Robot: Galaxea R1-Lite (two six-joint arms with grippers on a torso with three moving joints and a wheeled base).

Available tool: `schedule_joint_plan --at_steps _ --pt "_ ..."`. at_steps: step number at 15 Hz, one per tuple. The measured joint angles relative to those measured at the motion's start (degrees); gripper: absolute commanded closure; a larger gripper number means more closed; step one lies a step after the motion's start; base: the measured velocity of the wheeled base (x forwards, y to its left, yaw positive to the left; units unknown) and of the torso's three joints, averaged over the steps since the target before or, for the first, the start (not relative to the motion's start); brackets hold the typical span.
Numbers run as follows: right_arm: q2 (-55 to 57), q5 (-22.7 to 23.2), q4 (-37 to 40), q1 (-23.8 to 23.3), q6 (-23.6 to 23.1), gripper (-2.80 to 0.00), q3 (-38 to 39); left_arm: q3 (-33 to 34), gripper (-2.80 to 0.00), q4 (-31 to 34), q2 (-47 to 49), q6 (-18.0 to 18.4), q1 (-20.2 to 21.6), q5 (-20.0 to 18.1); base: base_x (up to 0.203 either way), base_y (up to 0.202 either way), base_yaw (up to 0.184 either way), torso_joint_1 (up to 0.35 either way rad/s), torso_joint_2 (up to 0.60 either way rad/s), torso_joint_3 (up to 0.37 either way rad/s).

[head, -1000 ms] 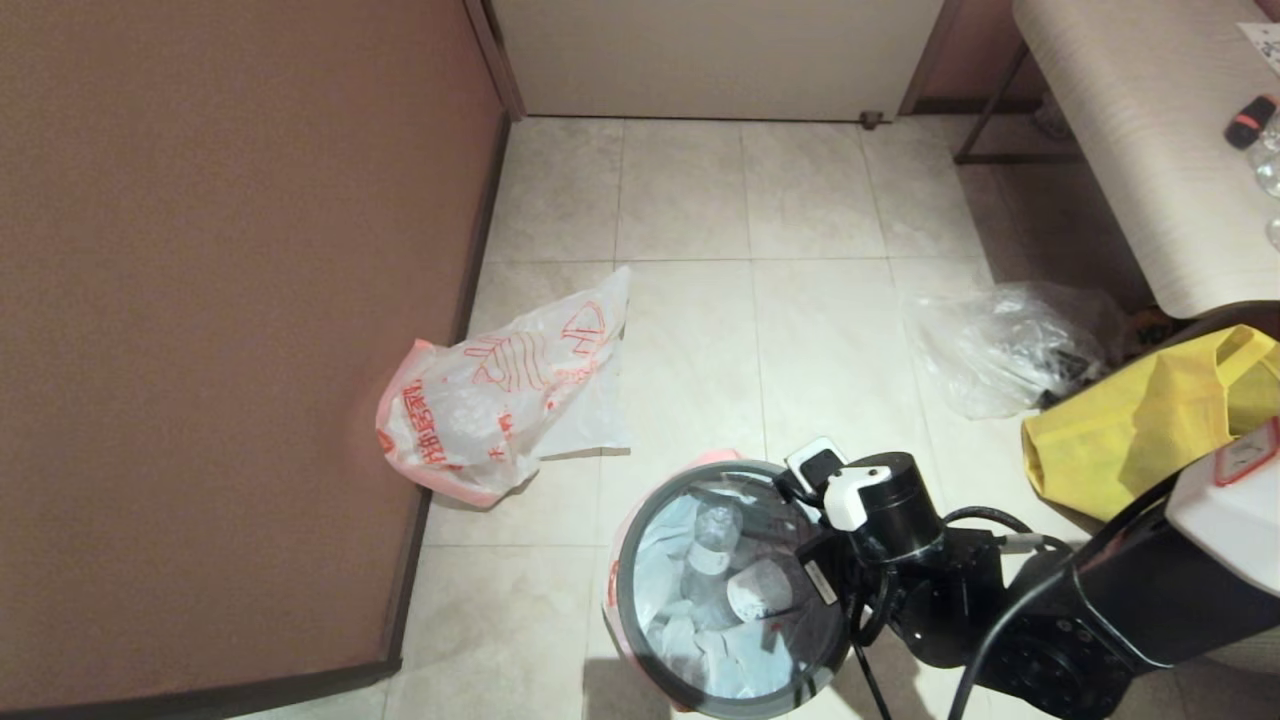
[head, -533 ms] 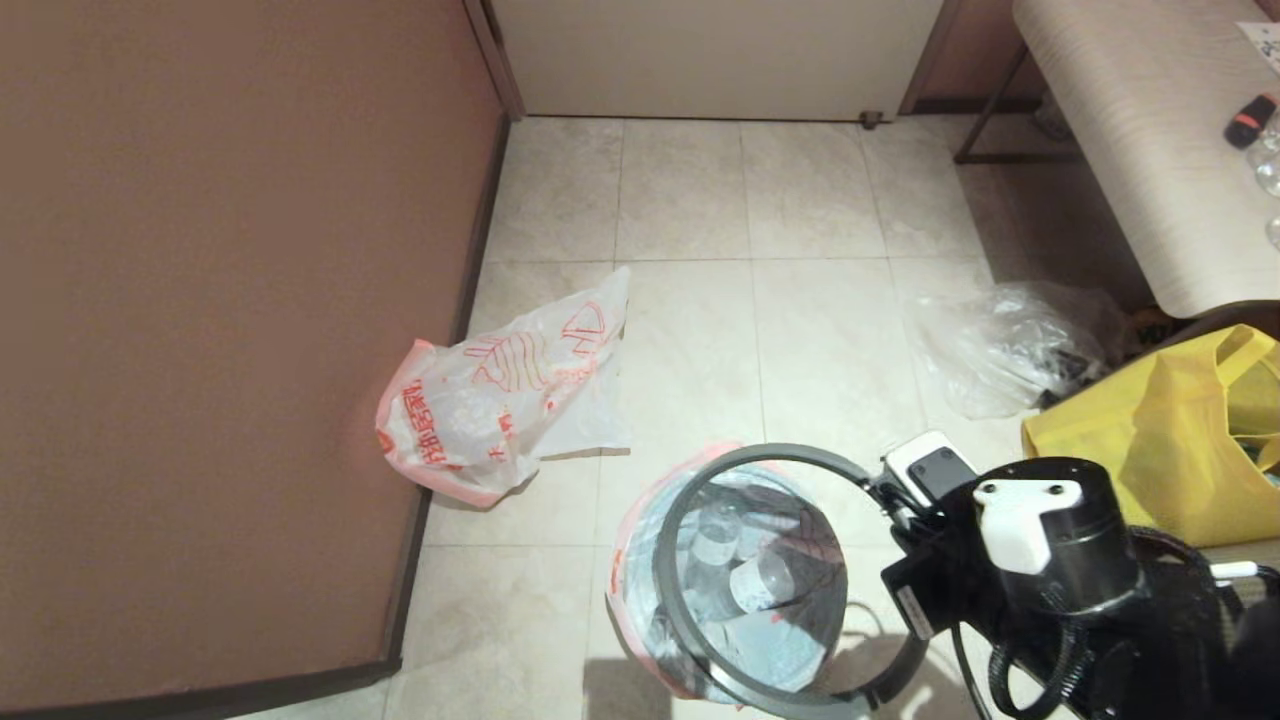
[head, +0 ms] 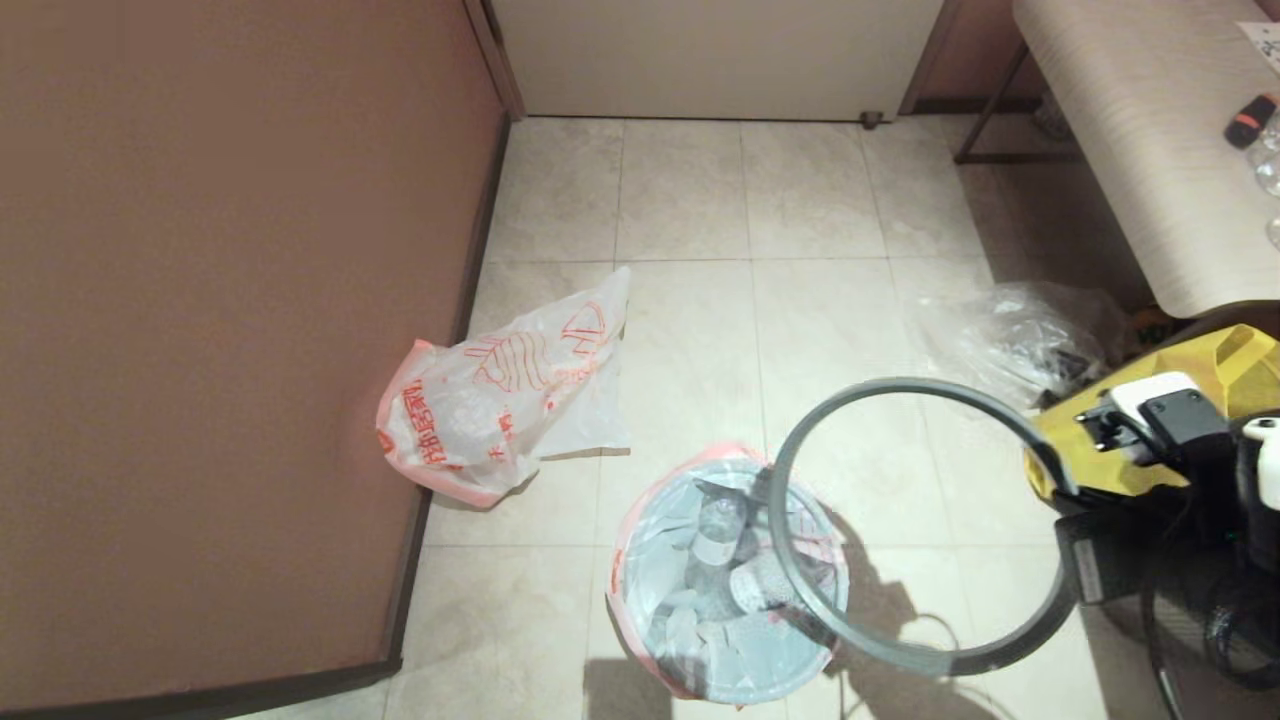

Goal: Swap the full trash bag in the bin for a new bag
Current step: Place the trash can ring on the floor

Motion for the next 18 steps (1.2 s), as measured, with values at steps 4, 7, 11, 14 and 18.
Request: schedule_joint_plan --at_steps 4,7,11,14,18 --pt "-1.35 5.47 -1.58 -14.85 -2.87 0.00 -0.50 0.00 0.00 0.02 0.00 -0.02 0.00 -0.02 0.000 0.000 0.000 0.000 0.00 0.000" --pt "3.24 7.79 -5.63 -21.46 -3.36 0.00 -1.65 0.00 0.00 0.02 0.00 0.00 0.00 0.00 0.000 0.000 0.000 0.000 0.00 0.000" --pt "15.42 11.78 -16.07 -28.36 -5.17 0.00 -2.12 0.00 0.00 0.02 0.00 -0.02 0.00 -0.02 0.000 0.000 0.000 0.000 0.00 0.000" --pt "27.29 13.39 -26.06 -30.68 -5.60 0.00 -2.31 0.00 0.00 0.04 0.00 0.00 0.00 0.00 0.000 0.000 0.000 0.000 0.00 0.000" --pt "45.49 15.52 -40.65 -31.77 -7.01 0.00 -3.71 0.00 0.00 0.02 0.00 0.00 0.00 -0.01 0.000 0.000 0.000 0.000 0.00 0.000"
